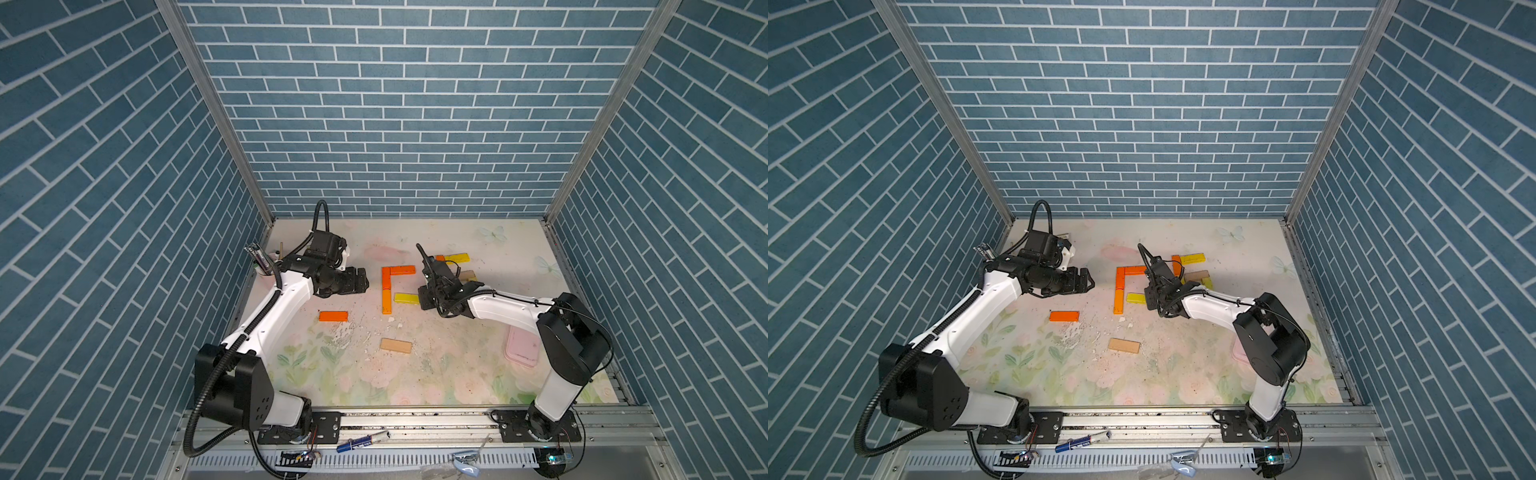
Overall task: Assemble the number 6 with building blocks
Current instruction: Assemble the building block at the center of the board.
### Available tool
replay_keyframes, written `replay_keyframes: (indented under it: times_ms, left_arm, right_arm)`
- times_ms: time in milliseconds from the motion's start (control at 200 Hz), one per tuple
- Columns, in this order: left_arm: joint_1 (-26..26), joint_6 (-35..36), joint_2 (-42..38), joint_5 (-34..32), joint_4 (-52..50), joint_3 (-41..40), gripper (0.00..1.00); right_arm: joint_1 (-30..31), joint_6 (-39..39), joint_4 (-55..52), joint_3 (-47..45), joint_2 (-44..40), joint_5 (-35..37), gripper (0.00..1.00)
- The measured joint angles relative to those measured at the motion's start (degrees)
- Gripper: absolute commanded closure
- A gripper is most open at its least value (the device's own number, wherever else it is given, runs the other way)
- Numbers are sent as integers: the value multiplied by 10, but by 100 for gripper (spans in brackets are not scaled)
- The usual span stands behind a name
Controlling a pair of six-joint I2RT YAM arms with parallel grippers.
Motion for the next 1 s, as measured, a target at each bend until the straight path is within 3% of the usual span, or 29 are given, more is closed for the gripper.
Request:
replay_keyframes:
  times_ms: [210, 440, 1000]
  left_arm:
    - [0, 4, -1, 0, 1, 0, 8]
    - [0, 6, -2, 0, 3, 0, 8]
    - [0, 7, -2, 0, 3, 0, 8]
  right_arm:
    - [16, 8, -21, 9, 29, 4, 68]
    - [15, 8, -39, 9, 43, 14, 58]
    - [5, 8, -9, 19, 85, 5, 64]
